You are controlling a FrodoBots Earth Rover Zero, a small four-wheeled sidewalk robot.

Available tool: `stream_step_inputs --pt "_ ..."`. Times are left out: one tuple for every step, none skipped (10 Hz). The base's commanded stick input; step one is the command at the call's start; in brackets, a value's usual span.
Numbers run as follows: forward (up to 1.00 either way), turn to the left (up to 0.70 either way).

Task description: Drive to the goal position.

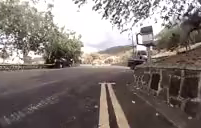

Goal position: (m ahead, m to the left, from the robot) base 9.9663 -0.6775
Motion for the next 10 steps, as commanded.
stream_step_inputs --pt "0.85 0.00" --pt "0.85 0.00" --pt "0.85 0.00" --pt "0.85 0.00" --pt "0.85 0.00" --pt "0.85 0.00" --pt "0.85 0.00" --pt "0.85 0.00" --pt "0.85 0.00" --pt "0.85 0.00"
